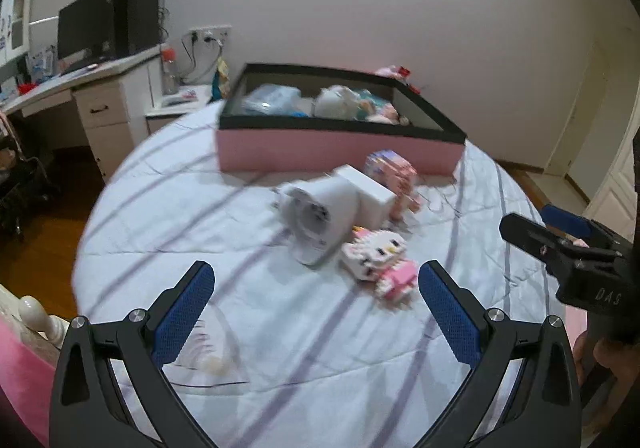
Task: Organize rigid objects
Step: 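Withdraw both tools from the box toward the block figures on the bed, then grasp the white-pink block cat with the left tool while the right tool grasps the pink block figure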
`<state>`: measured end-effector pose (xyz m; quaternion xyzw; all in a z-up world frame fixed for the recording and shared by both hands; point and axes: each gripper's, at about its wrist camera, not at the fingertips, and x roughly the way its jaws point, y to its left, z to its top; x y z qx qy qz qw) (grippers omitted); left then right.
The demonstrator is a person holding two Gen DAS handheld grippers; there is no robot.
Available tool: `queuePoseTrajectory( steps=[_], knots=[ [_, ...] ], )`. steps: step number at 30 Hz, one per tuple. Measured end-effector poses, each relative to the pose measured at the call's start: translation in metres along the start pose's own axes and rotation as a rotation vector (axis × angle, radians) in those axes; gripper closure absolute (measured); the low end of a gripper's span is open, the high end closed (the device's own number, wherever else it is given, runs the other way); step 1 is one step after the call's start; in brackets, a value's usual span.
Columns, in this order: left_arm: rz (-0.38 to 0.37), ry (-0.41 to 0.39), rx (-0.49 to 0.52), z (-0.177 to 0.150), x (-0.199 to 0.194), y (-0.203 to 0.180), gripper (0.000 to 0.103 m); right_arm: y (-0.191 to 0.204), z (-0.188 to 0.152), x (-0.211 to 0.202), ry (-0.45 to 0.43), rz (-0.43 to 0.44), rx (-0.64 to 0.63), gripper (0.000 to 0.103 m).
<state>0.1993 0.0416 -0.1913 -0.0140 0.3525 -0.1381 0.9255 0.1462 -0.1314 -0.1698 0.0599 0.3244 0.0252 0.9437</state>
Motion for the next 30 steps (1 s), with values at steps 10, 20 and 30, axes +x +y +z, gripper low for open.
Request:
queuePoseTrajectory(
  steps=[10,20,30],
  knots=[
    [0.032,0.091,0.013,0.004,0.041,-0.035,0.000,-0.031,-0.007,0.018,0.039,0.046,0.084,0.000],
    [0.078,0.142,-0.054,0.008,0.060,-0.020,0.001,-0.031,-0.006,0.029,0.055,0.096,0.085,0.000],
    [0.169,0.136,-0.080,0.003,0.046,0.010,0.002,-0.023,-0.007,0.034,0.072,0.118,0.069,0.000]
  ],
)
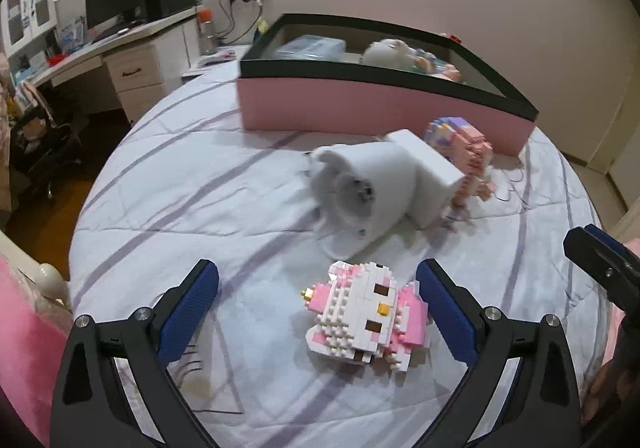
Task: Organize rigid objects
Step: 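Grasp the white-pink block cat with the left tool while the right tool grasps the pink block figure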
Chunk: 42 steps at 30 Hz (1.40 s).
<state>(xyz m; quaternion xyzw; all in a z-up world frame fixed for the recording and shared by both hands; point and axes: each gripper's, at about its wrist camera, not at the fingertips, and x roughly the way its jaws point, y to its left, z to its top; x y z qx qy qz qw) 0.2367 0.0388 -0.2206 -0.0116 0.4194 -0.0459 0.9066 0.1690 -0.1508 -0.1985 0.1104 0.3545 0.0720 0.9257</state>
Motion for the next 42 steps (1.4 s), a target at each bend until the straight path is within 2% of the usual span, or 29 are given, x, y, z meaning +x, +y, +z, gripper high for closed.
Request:
queuePoseTrajectory(
  steps=[6,8,11,13,15,19,26,29,36,42],
  knots=[
    [-0.025,0.008,0.023,-0.008,-0.003,0.005,0.003,0.009,0.002,0.004,0.017,-0.005,-0.026,0.000],
    [-0.044,-0.005,0.044,-0.012,-0.005,0.006,0.007,0.011,0.003,0.005,0.020,-0.007,-0.029,0.000],
    [-0.059,-0.022,0.072,-0.014,-0.009,0.007,0.024,0.015,0.004,0.008,0.029,-0.009,-0.037,0.000],
    [-0.047,-0.031,0.078,-0.013,-0.012,0.010,0.041,0.021,0.005,0.009,0.036,-0.015,-0.052,0.000],
    [-0.049,-0.031,0.068,-0.011,-0.014,0.016,0.047,0.026,0.007,0.011,0.039,-0.018,-0.066,0.000],
    [-0.063,-0.038,0.063,-0.009,-0.015,0.027,0.047,0.036,0.010,0.019,0.049,-0.037,-0.092,0.000],
    [-0.085,-0.043,0.080,-0.008,-0.012,0.030,0.047,0.049,0.024,0.041,0.070,-0.162,-0.163,0.000],
    [-0.098,-0.042,0.083,-0.007,-0.012,0.033,0.047,0.055,0.031,0.050,0.077,-0.160,-0.187,0.000],
    [-0.105,-0.046,0.089,-0.003,-0.009,0.043,0.047,0.073,0.034,0.071,0.110,-0.227,-0.273,0.000],
    [-0.122,-0.044,0.097,-0.001,-0.005,0.047,0.047,0.085,0.039,0.081,0.116,-0.172,-0.314,0.001]
  ],
)
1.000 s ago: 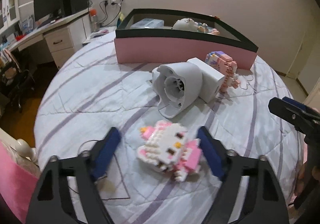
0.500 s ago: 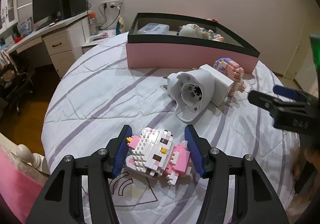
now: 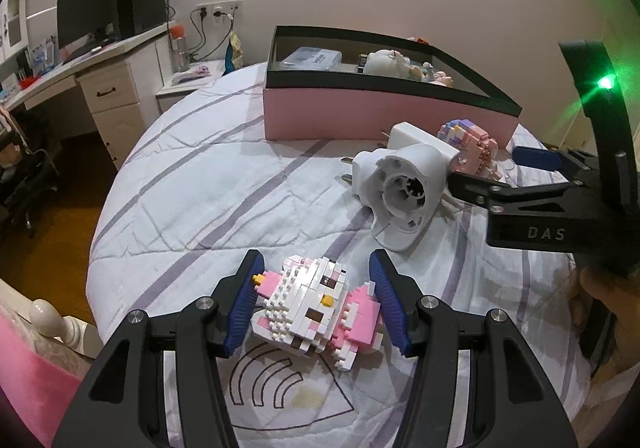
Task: Organize rigid objects
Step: 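Grasp the white-pink block cat with the left tool while the right tool grasps the pink block figure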
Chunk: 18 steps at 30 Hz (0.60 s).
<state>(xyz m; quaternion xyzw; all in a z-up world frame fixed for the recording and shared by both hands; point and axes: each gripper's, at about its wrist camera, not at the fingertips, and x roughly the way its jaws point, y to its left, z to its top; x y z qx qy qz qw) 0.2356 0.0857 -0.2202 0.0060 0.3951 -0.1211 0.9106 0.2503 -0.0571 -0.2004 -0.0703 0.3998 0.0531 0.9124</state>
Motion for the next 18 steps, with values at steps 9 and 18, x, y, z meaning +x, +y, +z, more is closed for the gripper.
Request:
queuePoseTrajectory(
  steps=[9,18],
  knots=[
    [-0.005,0.003,0.015,0.002,0.004,0.001,0.045,0.000,0.007,0.016,0.027,0.134,0.017,0.062],
    [-0.031,-0.026,-0.004,0.001,0.002,0.003,0.047,-0.007,0.000,0.003,-0.024,0.199,0.037,0.074]
  ],
)
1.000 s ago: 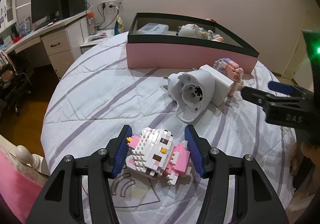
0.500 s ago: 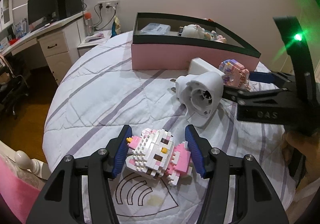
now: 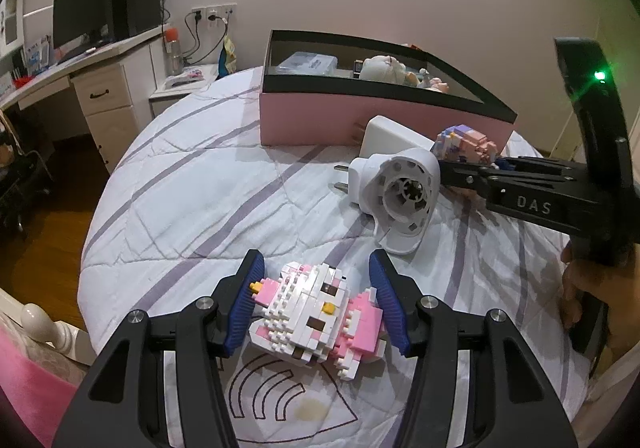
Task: Organize rigid objects
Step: 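Grasp the white-pink block cat with the left tool while the right tool grasps the pink block figure, then carry the block cat and pink block figure over the pink box and lower them inside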
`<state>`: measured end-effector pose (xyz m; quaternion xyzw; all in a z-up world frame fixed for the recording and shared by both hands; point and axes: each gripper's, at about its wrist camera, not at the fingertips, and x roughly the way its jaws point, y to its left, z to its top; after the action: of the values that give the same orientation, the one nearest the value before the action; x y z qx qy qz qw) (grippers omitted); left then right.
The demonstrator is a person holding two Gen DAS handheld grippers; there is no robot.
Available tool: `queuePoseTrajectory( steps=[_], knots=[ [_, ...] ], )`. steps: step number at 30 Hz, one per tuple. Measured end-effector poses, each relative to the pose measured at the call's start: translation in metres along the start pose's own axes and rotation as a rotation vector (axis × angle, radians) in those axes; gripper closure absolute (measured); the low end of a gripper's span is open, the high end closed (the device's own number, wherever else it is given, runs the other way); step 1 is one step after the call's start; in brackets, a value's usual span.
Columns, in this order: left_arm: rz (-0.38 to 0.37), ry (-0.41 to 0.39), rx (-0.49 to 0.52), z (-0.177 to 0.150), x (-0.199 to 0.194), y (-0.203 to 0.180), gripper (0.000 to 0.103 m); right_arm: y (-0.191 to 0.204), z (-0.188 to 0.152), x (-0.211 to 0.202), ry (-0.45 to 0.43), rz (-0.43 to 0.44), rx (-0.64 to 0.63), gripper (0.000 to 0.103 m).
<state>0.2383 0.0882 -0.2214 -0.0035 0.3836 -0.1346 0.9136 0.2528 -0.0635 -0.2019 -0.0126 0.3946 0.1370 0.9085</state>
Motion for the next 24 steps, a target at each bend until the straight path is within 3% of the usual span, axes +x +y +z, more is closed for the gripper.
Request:
queuePoseTrajectory(
  steps=[15,24],
  knots=[
    [-0.044,-0.009,0.012,0.008,-0.014,-0.018,0.047,-0.014,0.000,-0.046,-0.077,0.001,0.048,0.074],
    [-0.058,-0.092,0.058,0.054,-0.030,-0.032,0.047,-0.023,0.018,-0.071,-0.150,-0.008,0.054,0.074]
  ],
)
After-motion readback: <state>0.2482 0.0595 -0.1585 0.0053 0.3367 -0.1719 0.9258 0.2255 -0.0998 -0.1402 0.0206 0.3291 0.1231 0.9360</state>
